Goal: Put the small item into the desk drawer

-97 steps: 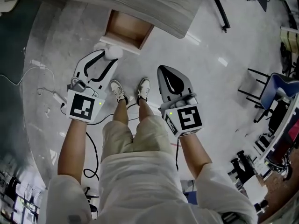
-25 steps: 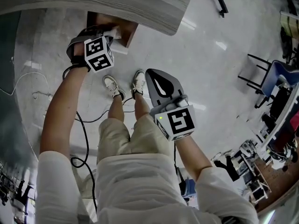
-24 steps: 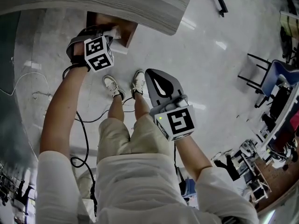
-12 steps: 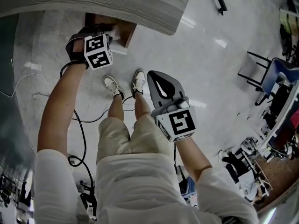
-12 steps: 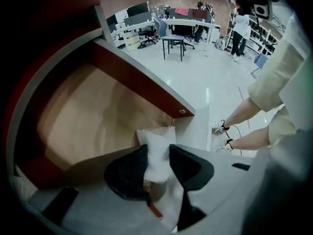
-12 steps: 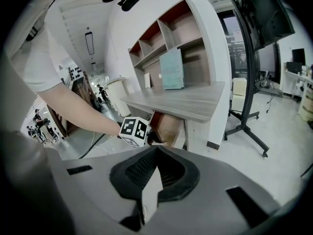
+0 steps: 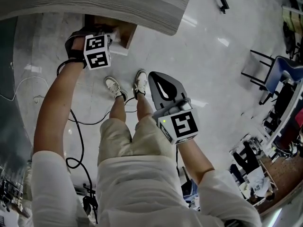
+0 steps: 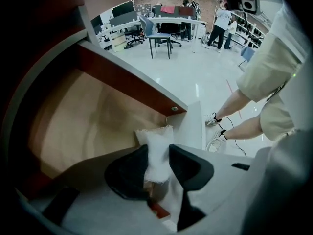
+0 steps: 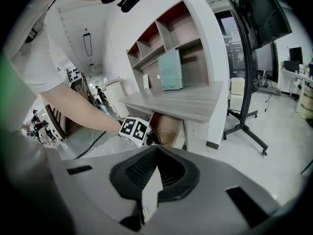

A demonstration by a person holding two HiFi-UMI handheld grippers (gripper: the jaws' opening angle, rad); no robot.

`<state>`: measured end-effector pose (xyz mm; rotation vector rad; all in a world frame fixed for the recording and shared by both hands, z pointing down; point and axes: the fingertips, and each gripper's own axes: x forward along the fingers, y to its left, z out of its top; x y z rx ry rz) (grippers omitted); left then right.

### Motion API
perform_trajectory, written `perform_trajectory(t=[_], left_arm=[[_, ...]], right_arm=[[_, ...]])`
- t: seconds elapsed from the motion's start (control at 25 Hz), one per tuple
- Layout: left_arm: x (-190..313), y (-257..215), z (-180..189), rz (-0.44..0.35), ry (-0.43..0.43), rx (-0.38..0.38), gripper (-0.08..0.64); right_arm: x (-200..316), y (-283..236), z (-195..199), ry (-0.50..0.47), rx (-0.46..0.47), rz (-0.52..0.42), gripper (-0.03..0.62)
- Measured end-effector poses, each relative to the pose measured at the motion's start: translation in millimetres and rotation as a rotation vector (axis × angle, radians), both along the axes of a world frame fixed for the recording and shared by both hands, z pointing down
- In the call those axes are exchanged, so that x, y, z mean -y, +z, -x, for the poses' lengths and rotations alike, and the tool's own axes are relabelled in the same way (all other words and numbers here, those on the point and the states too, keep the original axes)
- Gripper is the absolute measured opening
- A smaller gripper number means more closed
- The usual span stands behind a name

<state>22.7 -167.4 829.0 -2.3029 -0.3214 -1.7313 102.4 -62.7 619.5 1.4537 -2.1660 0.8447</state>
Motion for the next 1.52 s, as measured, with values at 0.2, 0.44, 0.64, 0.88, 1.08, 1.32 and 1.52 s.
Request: perform_trajectory(t=[0.2, 0.44, 0.64, 0.88, 1.08, 1.32, 1.52], left_arm=[[1, 3, -1, 0.011, -0.011, -0.001, 0.140], [-1, 4, -2, 0.036, -0.050, -0.019, 0.150], [0, 1, 2, 0.022, -0.084, -0.035, 0.179], [8, -10, 9, -0.008, -0.140, -0.063, 0.196], [6, -24, 13, -0.025, -0.174, -0.083, 0.198], [5, -49, 18, -0.017, -0.278, -0.149, 0.198], [1, -74, 25, -0.007, -0.388, -0.225, 0.198]], right_arm=[[1, 0, 2, 0.002, -0.001, 0.001, -0.002], [0, -1, 1, 0.014, -0.002, -0.002, -0.002], [-3, -5, 3, 0.002, 0.007, -0.009, -0.002], [-5, -9, 12, -0.007, 0.008, -0.022, -0.002], [-11, -18, 19, -0.024, 0.004, -0.037, -0.002], [-18, -30, 27, -0.033, -0.012, -0.057, -0.002], [-27, -46, 40, -0.051, -0.019, -0.078, -0.002]])
